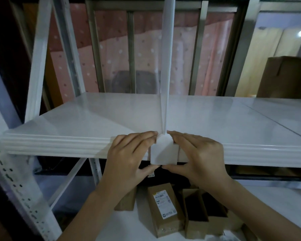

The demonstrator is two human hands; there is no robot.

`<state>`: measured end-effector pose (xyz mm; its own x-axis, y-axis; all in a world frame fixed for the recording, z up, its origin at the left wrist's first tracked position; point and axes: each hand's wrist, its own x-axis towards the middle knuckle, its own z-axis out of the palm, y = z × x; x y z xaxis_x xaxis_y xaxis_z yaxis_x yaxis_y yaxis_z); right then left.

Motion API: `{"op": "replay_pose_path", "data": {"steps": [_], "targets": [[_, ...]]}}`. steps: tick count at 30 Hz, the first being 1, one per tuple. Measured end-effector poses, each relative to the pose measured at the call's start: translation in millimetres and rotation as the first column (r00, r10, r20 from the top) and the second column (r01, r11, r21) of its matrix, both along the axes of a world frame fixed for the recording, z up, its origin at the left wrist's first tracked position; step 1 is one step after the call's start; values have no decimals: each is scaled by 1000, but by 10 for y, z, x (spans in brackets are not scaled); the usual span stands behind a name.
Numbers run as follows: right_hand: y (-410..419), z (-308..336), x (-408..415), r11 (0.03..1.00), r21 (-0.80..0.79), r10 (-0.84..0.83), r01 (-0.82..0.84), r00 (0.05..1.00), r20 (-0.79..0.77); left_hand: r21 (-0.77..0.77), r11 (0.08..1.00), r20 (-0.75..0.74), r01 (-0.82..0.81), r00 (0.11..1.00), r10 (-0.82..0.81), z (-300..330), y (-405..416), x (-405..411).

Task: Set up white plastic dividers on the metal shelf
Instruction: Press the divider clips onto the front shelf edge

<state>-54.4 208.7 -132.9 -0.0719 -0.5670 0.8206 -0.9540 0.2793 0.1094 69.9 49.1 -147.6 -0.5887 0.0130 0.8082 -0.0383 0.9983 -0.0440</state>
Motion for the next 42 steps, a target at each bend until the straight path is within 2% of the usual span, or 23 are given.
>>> {"op": "replay_pose_path", "data": {"steps": [5,9,13,16,19,21,24,29,35,39,42], "targets": [[6,-27,-12,1000,-1,14,-14,1000,2,2,1000,-24,12,1000,-12,-24,11,-22],[80,-4,-31,995,88,37,-38,999,18,5,1000,11,10,1000,-10,11,51,-23],[309,71,-123,978,187,88,-93,996,33,164,985,57,57,996,-67,215,83,3],[666,152,-297,984,161,72,-76,997,31,202,977,-79,62,996,-47,434,305,-28],[1121,235,-568,995,92,32,-36,998,45,108,992,-300,59,954,-24,590,802,-110],[1445,253,-790,998,65,-3,0,999,52,33,996,-366,84,928,-66,616,1236,-268],[1952,249,-1128,996,69,-57,51,995,82,-37,989,-301,141,942,-146,563,1795,-708],[2891,273,-1623,987,77,-146,138,984,102,0,998,-134,60,989,-59,418,2546,-1499],[3882,296,-2073,978,35,-207,204,963,170,23,999,-71,30,997,-29,379,3230,-1981],[4363,332,-2318,967,23,-254,254,953,165,9,997,-68,77,995,-77,402,3513,-2229],[4653,300,-2444,950,-62,-293,307,941,169,-18,986,-68,167,983,-168,408,3689,-2414]]}}
